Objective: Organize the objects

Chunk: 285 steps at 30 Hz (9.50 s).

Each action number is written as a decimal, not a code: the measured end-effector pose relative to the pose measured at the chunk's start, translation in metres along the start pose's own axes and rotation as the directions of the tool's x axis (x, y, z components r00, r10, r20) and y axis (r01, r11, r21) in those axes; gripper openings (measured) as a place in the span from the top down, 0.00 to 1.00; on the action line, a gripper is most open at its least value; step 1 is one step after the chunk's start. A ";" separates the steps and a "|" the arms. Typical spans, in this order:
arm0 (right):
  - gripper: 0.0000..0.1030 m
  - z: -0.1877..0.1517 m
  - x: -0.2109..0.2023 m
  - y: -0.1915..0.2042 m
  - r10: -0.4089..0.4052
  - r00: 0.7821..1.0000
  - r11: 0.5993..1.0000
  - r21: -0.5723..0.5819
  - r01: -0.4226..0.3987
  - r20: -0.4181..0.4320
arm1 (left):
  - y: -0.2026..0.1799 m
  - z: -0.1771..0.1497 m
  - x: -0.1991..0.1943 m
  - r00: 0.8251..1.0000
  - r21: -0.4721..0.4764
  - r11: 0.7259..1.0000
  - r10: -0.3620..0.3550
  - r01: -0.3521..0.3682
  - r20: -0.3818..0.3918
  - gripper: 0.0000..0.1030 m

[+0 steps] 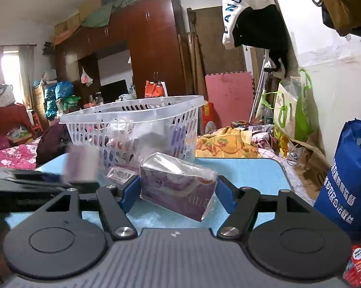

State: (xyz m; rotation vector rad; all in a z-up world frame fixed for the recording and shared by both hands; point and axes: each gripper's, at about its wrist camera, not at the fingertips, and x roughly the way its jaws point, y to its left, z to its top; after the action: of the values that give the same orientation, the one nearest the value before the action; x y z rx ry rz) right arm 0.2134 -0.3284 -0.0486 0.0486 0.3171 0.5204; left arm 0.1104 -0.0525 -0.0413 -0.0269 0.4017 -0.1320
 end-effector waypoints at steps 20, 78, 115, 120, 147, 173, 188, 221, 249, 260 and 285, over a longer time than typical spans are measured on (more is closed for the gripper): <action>0.31 0.143 0.032 0.058 0.197 0.979 0.971 -0.147 -0.187 0.055 | 0.075 0.152 0.004 0.996 -0.053 0.999 -0.004 0.008 0.087 0.54; 0.34 0.024 0.035 0.063 0.111 0.976 0.979 -0.147 -0.140 -0.187 | 0.074 -0.007 -0.004 0.992 -0.031 0.998 0.044 -0.048 -0.119 0.23; 0.00 0.132 0.049 0.062 0.031 0.997 0.972 -0.236 -0.013 0.073 | 0.099 0.148 0.040 0.997 -0.079 0.996 0.049 -0.045 0.057 0.21; 0.00 0.097 0.017 0.031 0.112 0.993 0.974 -0.203 -0.101 0.043 | 0.086 0.109 -0.020 0.985 -0.002 0.999 0.033 -0.034 0.169 0.11; 0.04 0.026 0.124 -0.002 0.068 0.941 0.996 -0.029 -0.082 -0.333 | 0.106 0.036 0.077 0.947 0.071 0.987 0.159 -0.144 -0.278 0.57; 0.23 0.094 0.004 0.049 0.147 0.988 0.974 -0.179 -0.137 0.042 | 0.077 0.093 -0.049 0.997 0.027 1.000 0.005 -0.007 0.075 0.60; 0.22 0.153 0.138 0.041 0.062 0.991 0.980 -0.182 -0.083 -0.116 | 0.091 0.167 0.085 0.991 -0.036 0.995 0.087 -0.091 -0.100 0.60; 0.00 0.107 0.053 0.056 -0.069 0.997 0.969 -0.239 0.056 -0.043 | 0.046 0.117 -0.013 0.995 0.065 0.995 0.077 -0.081 0.062 0.03; 0.00 0.099 0.042 0.035 0.008 0.999 0.992 -0.124 -0.013 -0.045 | 0.045 0.101 -0.005 0.997 0.038 0.997 0.072 -0.072 0.003 0.03; 0.00 0.098 0.041 0.033 0.037 0.998 0.994 -0.097 -0.042 -0.055 | 0.045 0.100 -0.008 0.997 0.010 0.997 0.072 -0.072 0.026 0.03; 0.00 0.095 0.038 0.030 0.048 0.998 0.995 -0.080 -0.052 -0.047 | 0.046 0.104 -0.005 0.997 0.005 0.997 0.071 -0.071 0.028 0.03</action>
State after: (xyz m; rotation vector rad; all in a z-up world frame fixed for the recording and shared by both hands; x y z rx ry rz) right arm 0.2593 -0.2799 0.0346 -0.0339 0.3388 0.5842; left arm 0.1521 -0.0062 0.0536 -0.0089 0.3738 -0.0630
